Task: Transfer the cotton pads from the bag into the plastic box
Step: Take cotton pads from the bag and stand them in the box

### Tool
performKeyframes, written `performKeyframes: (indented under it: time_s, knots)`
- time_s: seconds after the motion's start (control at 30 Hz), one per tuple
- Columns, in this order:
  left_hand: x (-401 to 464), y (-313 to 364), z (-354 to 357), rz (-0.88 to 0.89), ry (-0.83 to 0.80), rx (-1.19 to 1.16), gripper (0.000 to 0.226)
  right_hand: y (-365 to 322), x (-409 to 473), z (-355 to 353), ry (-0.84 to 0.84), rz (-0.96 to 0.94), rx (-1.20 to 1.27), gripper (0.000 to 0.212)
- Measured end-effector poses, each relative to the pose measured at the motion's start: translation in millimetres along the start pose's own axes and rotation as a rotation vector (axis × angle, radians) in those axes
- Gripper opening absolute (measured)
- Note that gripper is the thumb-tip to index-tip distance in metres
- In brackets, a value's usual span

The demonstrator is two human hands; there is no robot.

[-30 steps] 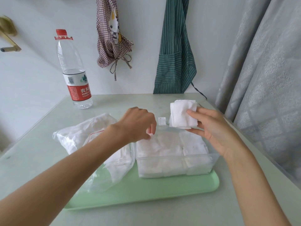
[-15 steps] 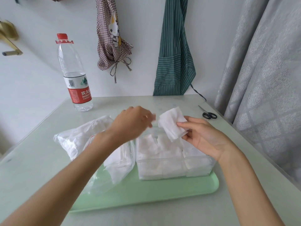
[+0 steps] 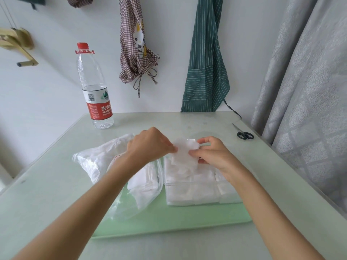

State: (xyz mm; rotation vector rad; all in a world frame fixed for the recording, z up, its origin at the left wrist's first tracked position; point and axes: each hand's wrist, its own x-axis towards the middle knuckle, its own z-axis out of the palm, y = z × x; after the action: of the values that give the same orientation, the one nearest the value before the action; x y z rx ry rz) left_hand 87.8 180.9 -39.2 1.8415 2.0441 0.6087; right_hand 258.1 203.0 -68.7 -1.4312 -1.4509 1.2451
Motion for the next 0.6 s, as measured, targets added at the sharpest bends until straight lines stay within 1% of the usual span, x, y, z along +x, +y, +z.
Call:
performKeyframes:
  time_s: [0.07, 0.13, 0.2, 0.27, 0.37, 0.47, 0.53, 0.6]
  knots:
    - [-3, 0, 3, -0.016, 0.053, 0.150, 0.021, 4, 5, 7, 0.035, -0.028, -0.120, 0.026]
    - [-6, 0, 6, 0.011, 0.103, 0.263, 0.023, 8, 7, 12, 0.000, -0.055, -0.182, 0.022]
    - [-9, -1, 8, 0.081, 0.158, 0.334, 0.021, 10, 5, 13, -0.034, -0.095, -0.227, 0.016]
    - [-9, 0, 10, 0.192, 0.180, 0.373, 0.022, 11, 3, 13, -0.019, -0.168, -0.337, 0.010]
    - [-7, 4, 13, 0.322, 0.129, 0.477, 0.023, 12, -2, 14, 0.030, -0.269, -0.552, 0.013]
    - [-3, 5, 16, 0.350, 0.041, 0.601, 0.028, 14, -6, 16, 0.141, -0.347, -0.720, 0.017]
    - [1, 6, 18, 0.353, -0.006, 0.664, 0.030, 15, -7, 15, 0.154, -0.339, -0.704, 0.015]
    - [4, 7, 18, 0.355, -0.047, 0.711, 0.034, 16, -6, 14, 0.128, -0.311, -0.647, 0.016]
